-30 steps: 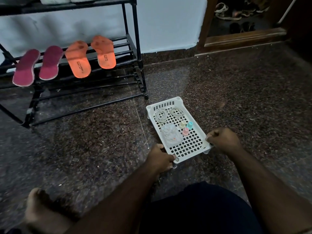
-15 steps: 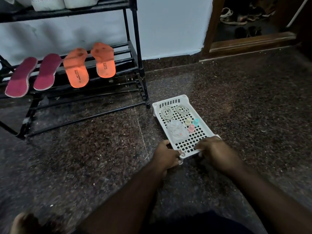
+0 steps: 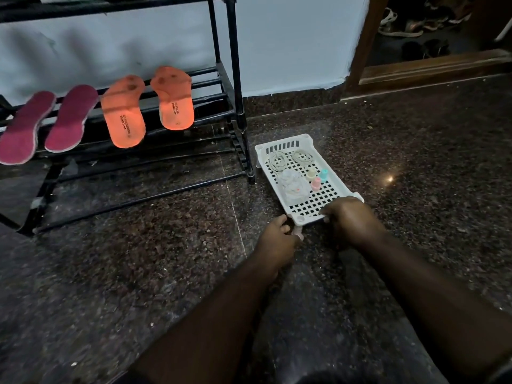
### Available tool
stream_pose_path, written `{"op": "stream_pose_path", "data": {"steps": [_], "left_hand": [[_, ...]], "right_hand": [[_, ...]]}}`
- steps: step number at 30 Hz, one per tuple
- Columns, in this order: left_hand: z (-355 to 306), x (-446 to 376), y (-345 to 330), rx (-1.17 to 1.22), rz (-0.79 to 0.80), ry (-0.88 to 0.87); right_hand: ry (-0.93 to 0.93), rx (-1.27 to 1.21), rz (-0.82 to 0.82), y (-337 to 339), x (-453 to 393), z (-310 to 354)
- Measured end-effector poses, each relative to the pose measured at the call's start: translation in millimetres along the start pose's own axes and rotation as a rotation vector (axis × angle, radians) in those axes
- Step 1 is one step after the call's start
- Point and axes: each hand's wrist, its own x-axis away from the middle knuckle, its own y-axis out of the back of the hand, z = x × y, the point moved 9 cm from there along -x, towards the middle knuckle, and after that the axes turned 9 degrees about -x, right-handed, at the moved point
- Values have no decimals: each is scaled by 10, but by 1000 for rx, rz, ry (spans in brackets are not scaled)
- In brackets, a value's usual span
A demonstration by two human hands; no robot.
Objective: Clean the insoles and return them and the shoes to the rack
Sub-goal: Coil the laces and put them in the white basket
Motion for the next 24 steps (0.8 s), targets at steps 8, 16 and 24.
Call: {"op": "stream_pose_path", "data": {"steps": [8,16,24], "left_hand": [[40,-169,198,-68,-54,-38],[35,-313,460,-119,-115,-56],[51,-301,689,-141,-120,-86]], "right_hand": [[-22,40,-27,37,-582,90],[-105,53,-42,-17,-1118,112],[-173,13,-23,-88,-1470,218]]}}
